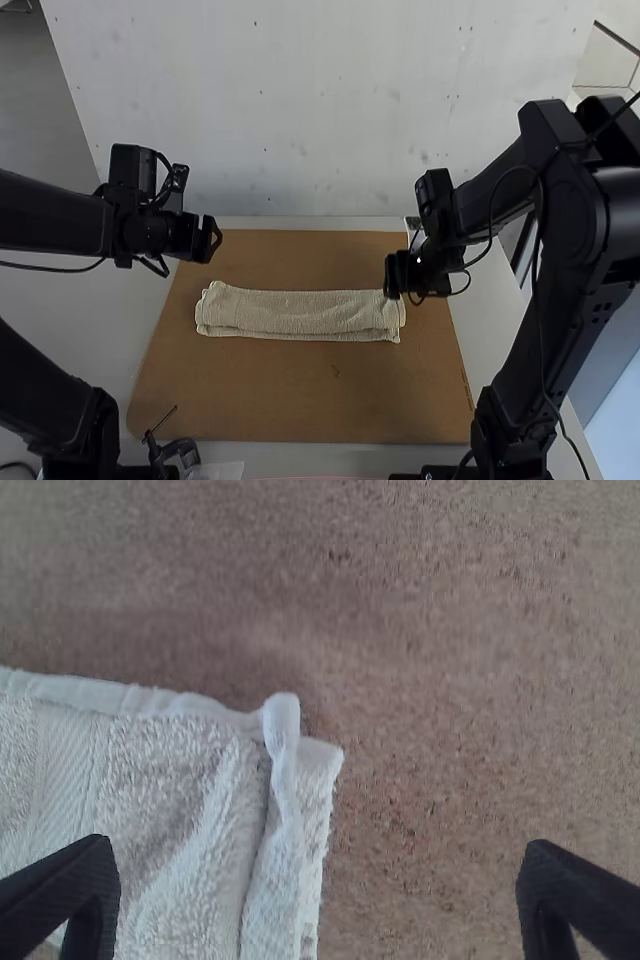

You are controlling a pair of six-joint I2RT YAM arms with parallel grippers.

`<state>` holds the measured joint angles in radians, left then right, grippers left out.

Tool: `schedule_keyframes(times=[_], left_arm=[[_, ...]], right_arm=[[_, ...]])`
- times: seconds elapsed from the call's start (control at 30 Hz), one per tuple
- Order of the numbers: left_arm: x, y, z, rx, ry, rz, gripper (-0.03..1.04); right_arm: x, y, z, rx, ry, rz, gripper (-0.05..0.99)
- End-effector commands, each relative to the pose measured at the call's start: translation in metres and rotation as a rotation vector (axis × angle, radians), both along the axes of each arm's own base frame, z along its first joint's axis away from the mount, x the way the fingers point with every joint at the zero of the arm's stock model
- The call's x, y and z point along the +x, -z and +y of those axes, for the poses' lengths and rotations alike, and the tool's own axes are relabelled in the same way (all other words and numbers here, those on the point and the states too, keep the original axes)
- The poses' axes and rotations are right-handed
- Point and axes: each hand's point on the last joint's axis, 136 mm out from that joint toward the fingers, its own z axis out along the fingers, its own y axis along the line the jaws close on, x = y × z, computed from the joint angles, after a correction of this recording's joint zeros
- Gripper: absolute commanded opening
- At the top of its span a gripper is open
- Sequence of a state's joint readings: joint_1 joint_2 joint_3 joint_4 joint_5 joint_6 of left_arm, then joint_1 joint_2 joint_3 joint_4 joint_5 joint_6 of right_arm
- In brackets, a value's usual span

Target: Fold the towel.

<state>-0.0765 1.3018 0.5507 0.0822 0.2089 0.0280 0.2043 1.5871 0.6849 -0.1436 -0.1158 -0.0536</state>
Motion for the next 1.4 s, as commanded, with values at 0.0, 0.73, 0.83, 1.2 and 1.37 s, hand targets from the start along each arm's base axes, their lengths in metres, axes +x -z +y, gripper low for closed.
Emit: schedule_keyframes(times=[0.0,0.73,0.83,1.2,1.37], left_arm=[[-0.002,-0.003,0.004,-0.003,-0.015,-0.014,0.95],[-0.004,0.006,0.003,0.0,-0.01,0.01,0.95],[-0.004,0.007,0.006,0.002,-0.015,0.01,0.95],[-0.004,0.007,0.013,0.004,-0.027,0.009,0.95],[-0.005,0.008,0.014,0.005,-0.028,0.011,0.95]], right_arm=[[0.008,-0.013,-0.003,-0.006,-0.028,-0.035,0.88],[0.002,0.027,0.018,0.242,0.083,0.202,0.86],[0.004,0.034,0.019,0.245,0.091,0.223,0.86],[-0.005,0.048,0.032,0.248,0.098,0.282,0.65],[-0.01,0.052,0.036,0.255,0.089,0.307,0.51]])
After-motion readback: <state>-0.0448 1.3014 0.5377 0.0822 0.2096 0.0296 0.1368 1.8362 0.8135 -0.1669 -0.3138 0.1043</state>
